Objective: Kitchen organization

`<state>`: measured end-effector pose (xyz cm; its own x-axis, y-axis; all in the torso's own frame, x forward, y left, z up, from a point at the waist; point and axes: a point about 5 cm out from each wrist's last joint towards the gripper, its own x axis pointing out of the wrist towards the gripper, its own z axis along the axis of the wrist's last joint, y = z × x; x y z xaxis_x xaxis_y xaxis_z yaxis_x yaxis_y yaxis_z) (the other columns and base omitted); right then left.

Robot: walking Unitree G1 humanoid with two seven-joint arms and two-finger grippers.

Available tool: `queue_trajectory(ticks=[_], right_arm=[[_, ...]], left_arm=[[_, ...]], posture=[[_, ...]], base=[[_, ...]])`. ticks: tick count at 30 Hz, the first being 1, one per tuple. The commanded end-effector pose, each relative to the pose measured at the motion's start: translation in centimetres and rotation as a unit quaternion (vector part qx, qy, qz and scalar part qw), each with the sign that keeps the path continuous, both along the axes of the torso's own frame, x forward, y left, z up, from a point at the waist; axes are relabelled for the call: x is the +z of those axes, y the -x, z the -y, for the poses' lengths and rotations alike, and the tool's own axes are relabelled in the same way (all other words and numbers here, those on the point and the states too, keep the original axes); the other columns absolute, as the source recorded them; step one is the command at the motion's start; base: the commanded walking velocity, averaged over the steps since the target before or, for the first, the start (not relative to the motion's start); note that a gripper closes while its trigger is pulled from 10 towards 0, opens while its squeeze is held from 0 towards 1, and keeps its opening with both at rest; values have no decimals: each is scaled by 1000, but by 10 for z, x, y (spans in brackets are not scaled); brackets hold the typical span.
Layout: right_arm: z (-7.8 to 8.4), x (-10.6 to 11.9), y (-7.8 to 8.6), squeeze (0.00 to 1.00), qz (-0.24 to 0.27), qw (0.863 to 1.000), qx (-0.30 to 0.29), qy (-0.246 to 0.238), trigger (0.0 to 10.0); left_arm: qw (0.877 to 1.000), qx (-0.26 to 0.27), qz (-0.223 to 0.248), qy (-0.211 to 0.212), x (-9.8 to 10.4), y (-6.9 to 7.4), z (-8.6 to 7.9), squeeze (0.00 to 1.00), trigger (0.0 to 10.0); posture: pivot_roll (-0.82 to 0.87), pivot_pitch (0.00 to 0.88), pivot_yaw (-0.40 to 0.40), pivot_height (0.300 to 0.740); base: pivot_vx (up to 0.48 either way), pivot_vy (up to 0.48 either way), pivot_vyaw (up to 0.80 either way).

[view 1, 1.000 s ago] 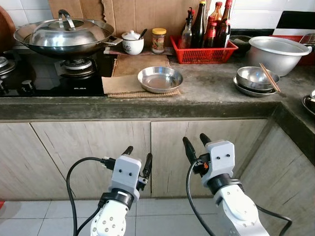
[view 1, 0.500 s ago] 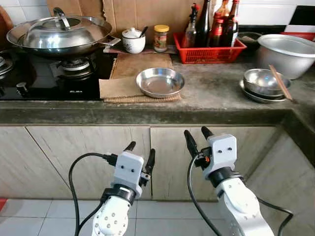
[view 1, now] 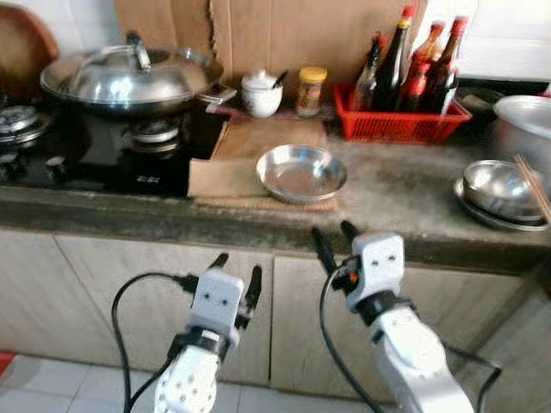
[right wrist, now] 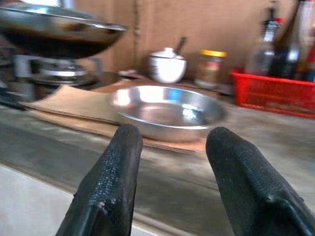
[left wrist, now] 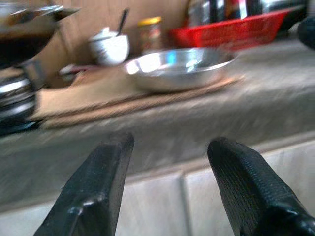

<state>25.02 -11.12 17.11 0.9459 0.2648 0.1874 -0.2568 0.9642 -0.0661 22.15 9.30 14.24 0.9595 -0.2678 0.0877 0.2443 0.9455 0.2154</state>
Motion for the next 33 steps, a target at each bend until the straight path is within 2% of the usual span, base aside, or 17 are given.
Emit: queue_trajectory(ticks=[1, 7, 13, 16, 18, 22, 23, 26, 30, 31, 32, 33], right_arm=[[5, 2, 0, 0, 3, 1000, -9, 4, 10000], [4, 5, -2, 0, 14, 1000, -5, 15, 10000], [5, 13, -8, 0, 21, 1000, -4, 5, 10000], [7, 24, -14, 0, 37, 999, -6, 4, 10000], [10, 37, -25, 0, 40, 999, -10, 6, 10000], [11, 47, -35, 0, 36, 999, -10, 2, 10000], [11, 49, -36, 1000, 36, 999, -8, -2, 10000], [8, 52, -41, 1000, 22, 1000, 6, -4, 10000], [5, 52, -52, 1000, -30, 1000, 1, 0, 10000], [6, 54, -56, 337, -42, 999, -11, -9, 10000], [6, 54, -60, 0, -68, 997, -24, 0, 10000], [6, 54, -64, 0, -86, 995, -40, 12, 10000]], left_arm=[[1000, -8, 4, 3, 3, 1, 6, 0, 10000], [1000, -9, 4, 4, 3, 1, 6, 0, 10000], [1000, -6, 2, 9, 2, 2, 6, 0, 10000], [1000, -7, 0, 8, 2, 2, 6, 0, 10000], [1000, -10, -5, 10, 0, 3, 7, 0, 10000], [1000, -15, -5, 10, 0, 2, 8, 0, 10000], [1000, -16, -4, 11, 0, 2, 8, 0, 10000], [1000, -19, -3, 14, 1, 3, 10, 0, 10000], [1000, -20, -4, 15, 1, 4, 10, 0, 10000], [1000, -20, -4, 15, 1, 5, 10, 0, 10000], [1000, -20, -5, 15, 1, 5, 10, 0, 10000], [1000, -21, -5, 15, 0, 5, 10, 0, 10000]], posture=[[147, 52, -23, 740], [149, 55, -28, 740], [149, 55, -28, 740], [149, 63, -27, 740], [148, 64, -25, 740], [150, 65, -31, 740], [150, 65, -31, 740], [154, 65, -33, 740], [158, 63, -38, 740], [158, 63, -38, 740], [158, 62, -38, 740], [158, 62, -38, 740]], base=[[405, 0, 0], [406, 0, 227], [403, 0, 0], [0, 0, 0], [0, 0, 0], [0, 0, 0], [0, 0, 0], [0, 0, 0], [0, 0, 0], [0, 0, 0], [0, 0, 0], [0, 0, 0]])
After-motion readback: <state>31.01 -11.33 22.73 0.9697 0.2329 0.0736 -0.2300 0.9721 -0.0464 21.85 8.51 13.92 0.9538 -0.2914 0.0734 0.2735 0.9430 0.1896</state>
